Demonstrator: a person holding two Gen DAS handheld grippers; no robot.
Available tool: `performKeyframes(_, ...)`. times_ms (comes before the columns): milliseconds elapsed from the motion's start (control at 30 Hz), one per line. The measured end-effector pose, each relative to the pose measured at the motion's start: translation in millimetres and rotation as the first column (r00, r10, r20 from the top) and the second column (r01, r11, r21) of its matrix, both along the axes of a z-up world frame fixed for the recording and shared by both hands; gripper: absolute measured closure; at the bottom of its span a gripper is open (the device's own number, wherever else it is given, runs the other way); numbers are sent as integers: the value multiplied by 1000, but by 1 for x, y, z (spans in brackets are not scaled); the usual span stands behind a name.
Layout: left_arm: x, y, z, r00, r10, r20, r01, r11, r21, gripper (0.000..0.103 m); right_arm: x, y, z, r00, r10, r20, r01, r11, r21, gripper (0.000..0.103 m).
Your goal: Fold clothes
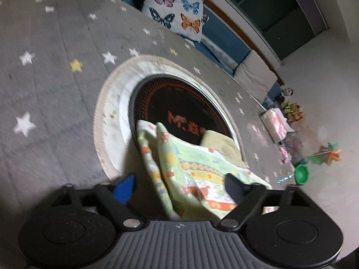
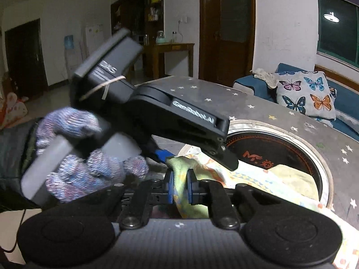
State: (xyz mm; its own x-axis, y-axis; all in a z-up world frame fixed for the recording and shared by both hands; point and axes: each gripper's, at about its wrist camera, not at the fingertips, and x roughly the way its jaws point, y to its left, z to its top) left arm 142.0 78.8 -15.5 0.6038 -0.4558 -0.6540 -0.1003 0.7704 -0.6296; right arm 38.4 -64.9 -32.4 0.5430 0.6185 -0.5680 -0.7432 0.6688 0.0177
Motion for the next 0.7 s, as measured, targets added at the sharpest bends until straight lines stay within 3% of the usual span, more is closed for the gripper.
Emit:
performKeyframes(67,0,-3,-4,1000,-14,-3,14,999,-32,58,-3,-3,0,1000,7,-7,-6,1000,12,92)
performKeyframes(167,-1,-7,-6,1000,-28,3,28,999,-27,81,-9,-11,-2,1000,-4,-19,5,1000,31,92)
performKeyframes(300,-4,-8,-6,1000,-29,11,29,1000,-2,85,-10,-35,-1,997,-42,-59,47,995,88,86)
performKeyframes(433,-6,-9,-6,999,-30,19,30,999,23,85,5,-74,-4,983,-158,-94,168,980,108,82)
performKeyframes(500,-7,-10,-6,999,-31,23,30,999,36,85,12,-99,-9,968,-205,-144,224,966,132,82)
performKeyframes(567,-7,-10,-7,999,-32,23,31,998,46,85,17,-117,-14,951,-279,-134,293,951,96,82)
performKeyframes(700,-8,-11,-8,999,-33,23,32,997,66,85,33,-157,-30,891,-422,-167,435,899,54,82)
